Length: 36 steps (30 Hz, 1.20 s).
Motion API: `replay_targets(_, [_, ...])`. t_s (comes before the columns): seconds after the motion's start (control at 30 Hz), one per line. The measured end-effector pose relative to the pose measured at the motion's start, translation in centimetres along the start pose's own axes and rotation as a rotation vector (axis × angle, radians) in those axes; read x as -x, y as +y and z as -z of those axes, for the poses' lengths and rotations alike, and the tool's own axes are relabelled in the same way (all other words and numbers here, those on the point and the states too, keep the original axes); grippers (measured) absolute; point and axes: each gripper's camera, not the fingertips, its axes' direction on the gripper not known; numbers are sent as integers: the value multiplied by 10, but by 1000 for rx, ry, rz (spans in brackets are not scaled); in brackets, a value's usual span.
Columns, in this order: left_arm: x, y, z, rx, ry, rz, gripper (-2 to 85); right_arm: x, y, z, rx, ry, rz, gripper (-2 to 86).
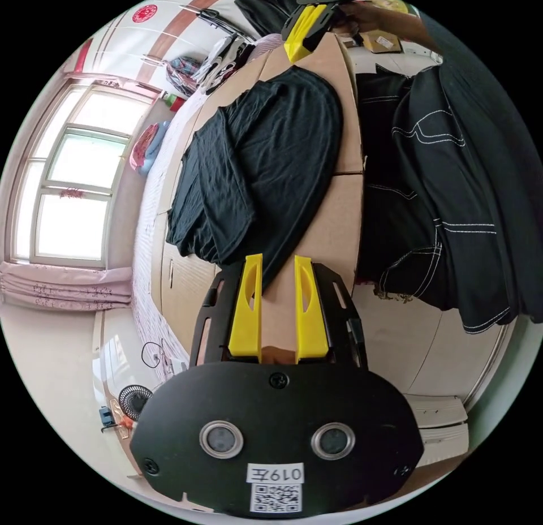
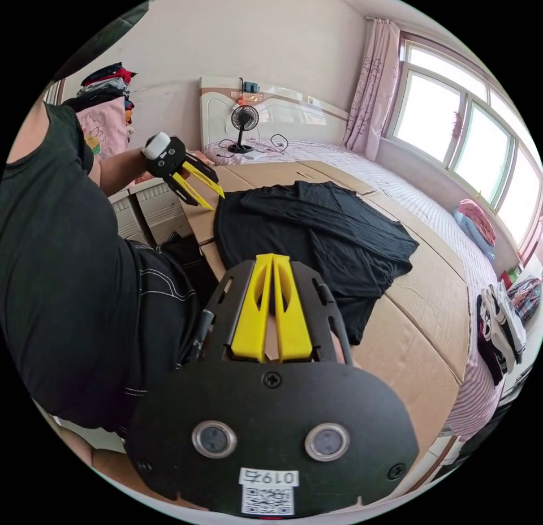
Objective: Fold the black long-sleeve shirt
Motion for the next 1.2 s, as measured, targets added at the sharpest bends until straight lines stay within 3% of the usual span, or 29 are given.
replay_targets(0.3, [34, -1, -23, -56, 262, 75, 19, 28, -22, -35, 20, -148, 66, -6])
replay_targets(0.5, [39, 0, -28, -48, 243, 148, 11, 69, -72, -74, -45, -230, 176, 50])
replay_targets(0.9, [50, 9, -24, -68, 266, 189, 6, 135, -154, -174, 132, -134, 294, 92])
replay_targets(1.2, [54, 24, -14, -129, 283, 241, 12, 170, -169, -198, 214, 27, 340, 39])
